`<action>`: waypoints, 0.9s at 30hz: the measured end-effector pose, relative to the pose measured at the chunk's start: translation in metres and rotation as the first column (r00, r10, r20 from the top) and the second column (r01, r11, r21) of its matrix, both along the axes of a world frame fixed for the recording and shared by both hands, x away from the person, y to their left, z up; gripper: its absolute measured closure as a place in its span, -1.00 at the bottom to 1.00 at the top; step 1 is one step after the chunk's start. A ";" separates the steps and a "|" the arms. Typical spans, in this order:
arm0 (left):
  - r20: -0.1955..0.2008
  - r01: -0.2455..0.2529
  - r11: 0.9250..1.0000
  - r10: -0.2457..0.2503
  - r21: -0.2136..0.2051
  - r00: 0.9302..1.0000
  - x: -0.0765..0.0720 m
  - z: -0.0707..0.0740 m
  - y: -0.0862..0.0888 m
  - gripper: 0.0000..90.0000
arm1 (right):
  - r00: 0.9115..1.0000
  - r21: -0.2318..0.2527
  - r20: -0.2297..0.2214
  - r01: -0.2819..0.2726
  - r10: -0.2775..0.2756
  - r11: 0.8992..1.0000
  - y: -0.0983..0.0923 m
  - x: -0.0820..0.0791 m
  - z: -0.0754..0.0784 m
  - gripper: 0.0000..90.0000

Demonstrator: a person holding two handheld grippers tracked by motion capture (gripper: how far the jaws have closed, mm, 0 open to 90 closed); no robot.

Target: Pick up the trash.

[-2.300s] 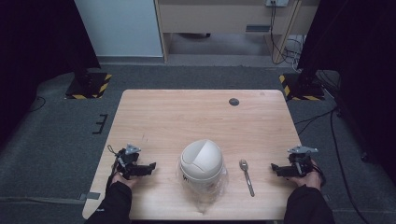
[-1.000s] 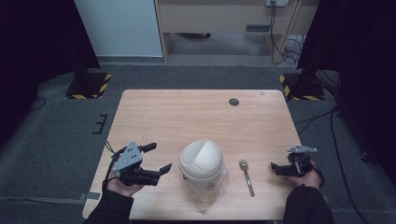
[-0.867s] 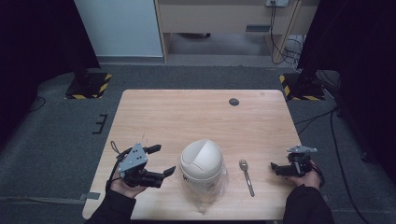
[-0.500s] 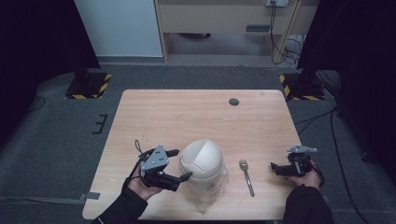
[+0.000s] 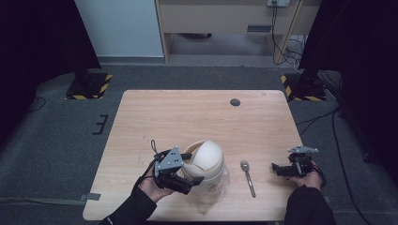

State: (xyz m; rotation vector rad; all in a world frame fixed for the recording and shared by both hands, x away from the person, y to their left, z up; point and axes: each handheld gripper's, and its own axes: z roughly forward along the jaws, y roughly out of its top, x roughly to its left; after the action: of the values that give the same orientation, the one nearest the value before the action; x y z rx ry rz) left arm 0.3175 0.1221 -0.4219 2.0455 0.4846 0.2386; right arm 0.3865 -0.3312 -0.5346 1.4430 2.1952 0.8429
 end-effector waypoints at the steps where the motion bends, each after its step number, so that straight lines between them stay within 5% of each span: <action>1: -0.002 0.001 1.000 -0.001 0.002 1.000 0.001 -0.001 -0.002 -0.73 | 1.000 0.001 -0.004 0.000 0.000 1.000 0.000 0.000 0.000 -0.98; 8: -0.009 0.001 1.000 -0.001 -0.001 1.000 0.002 -0.003 -0.007 -0.74 | 1.000 -0.005 -0.022 -0.003 0.003 1.000 0.001 0.000 0.004 -0.86; 13: 0.008 -0.039 0.998 0.039 -0.040 0.999 -0.001 0.005 0.006 -0.74 | 1.000 0.005 -0.019 -0.008 0.008 1.000 0.002 -0.001 0.008 -0.73; 17: 0.023 -0.081 0.994 0.083 -0.072 0.996 -0.006 0.014 0.026 -0.74 | 1.000 0.044 0.030 0.008 -0.010 0.999 -0.002 -0.002 0.017 -0.67; 25: 0.007 -0.191 0.978 0.192 -0.084 0.981 -0.011 0.009 0.069 -0.74 | 0.996 0.096 0.095 -0.008 -0.001 0.995 0.005 -0.008 0.039 -0.56; 27: -0.023 -0.237 0.969 0.236 -0.066 0.972 -0.009 0.000 0.082 -0.74 | 0.994 0.105 0.110 -0.008 -0.003 0.994 0.008 -0.009 0.044 -0.56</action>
State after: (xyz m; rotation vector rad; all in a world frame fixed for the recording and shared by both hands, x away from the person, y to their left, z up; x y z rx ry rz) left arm 0.3083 0.2038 -0.4219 1.9230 0.7377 0.3447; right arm 0.3773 -0.3237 -0.4910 1.4065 2.0997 1.0276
